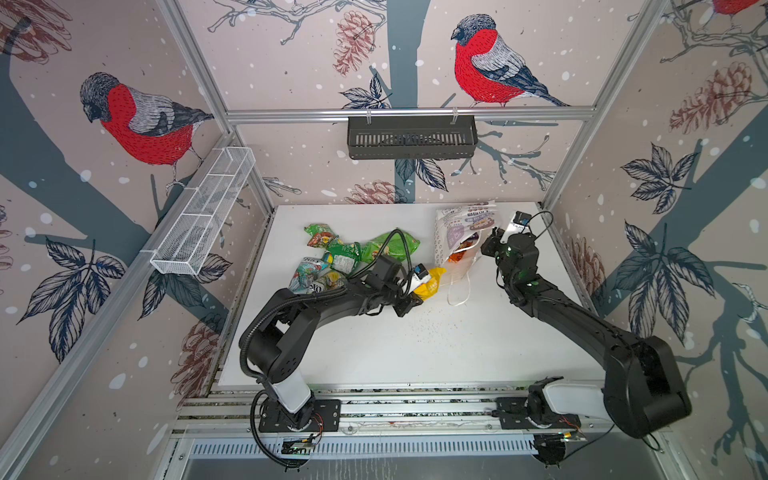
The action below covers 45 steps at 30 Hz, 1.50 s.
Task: Take the snacks out of the paper bag
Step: Place the snack.
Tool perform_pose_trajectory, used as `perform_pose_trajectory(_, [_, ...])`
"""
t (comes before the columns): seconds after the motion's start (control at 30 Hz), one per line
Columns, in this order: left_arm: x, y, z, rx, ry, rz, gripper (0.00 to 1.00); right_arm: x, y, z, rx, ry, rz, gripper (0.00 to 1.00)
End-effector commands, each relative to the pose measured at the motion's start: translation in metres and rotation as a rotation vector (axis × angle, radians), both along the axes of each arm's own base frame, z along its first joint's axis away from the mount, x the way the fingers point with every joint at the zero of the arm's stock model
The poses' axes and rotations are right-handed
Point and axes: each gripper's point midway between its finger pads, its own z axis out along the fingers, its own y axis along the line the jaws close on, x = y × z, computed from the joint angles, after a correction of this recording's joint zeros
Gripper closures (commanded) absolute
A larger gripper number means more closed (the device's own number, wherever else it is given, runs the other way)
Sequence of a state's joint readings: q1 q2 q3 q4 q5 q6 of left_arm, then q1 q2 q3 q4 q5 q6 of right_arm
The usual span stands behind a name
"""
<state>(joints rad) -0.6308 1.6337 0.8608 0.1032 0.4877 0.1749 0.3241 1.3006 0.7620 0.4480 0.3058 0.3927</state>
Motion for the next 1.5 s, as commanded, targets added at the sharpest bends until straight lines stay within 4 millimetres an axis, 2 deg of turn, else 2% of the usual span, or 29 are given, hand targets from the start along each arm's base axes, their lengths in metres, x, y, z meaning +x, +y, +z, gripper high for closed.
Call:
perform_pose_trajectory(0.0, [0.027,0.008,0.043,-0.132,-0.145,0.136,1.00,-0.001,-0.004,0.006,0.018,-0.025,-0.016,1.00])
perform_pose_trajectory(0.2, [0.052,0.046,0.065,-0.136,-0.282,0.404,1.00,-0.006,-0.003,-0.004,0.039,-0.002,-0.006,1.00])
perform_pose_trajectory(0.43, [0.068,0.073,0.092,-0.189,-0.311,0.591,1.00,-0.014,-0.004,-0.017,0.039,0.028,-0.006,1.00])
perform_pose_trajectory(0.47, [0.070,0.078,0.095,-0.199,-0.313,0.618,1.00,-0.018,-0.006,-0.010,0.046,0.010,-0.008,1.00])
perform_pose_trajectory(0.6, [0.082,0.098,0.102,-0.186,-0.321,0.740,1.00,-0.025,-0.008,-0.011,0.049,0.009,-0.006,1.00])
perform_pose_trajectory(0.77, [0.097,0.130,0.090,-0.166,-0.268,0.883,1.00,-0.033,-0.009,-0.011,0.051,0.000,0.007,1.00])
perform_pose_trajectory(0.97, [0.111,0.159,0.066,-0.111,-0.188,1.013,1.00,-0.041,-0.006,-0.014,0.054,0.003,0.030,1.00])
perform_pose_trajectory(1.23, [0.123,0.175,0.050,-0.090,-0.116,1.070,1.00,-0.044,-0.001,-0.022,0.059,0.016,0.048,1.00])
perform_pose_trajectory(1.47, [0.130,0.181,0.040,-0.061,-0.095,1.089,0.98,-0.047,0.005,-0.030,0.059,0.032,0.064,1.00])
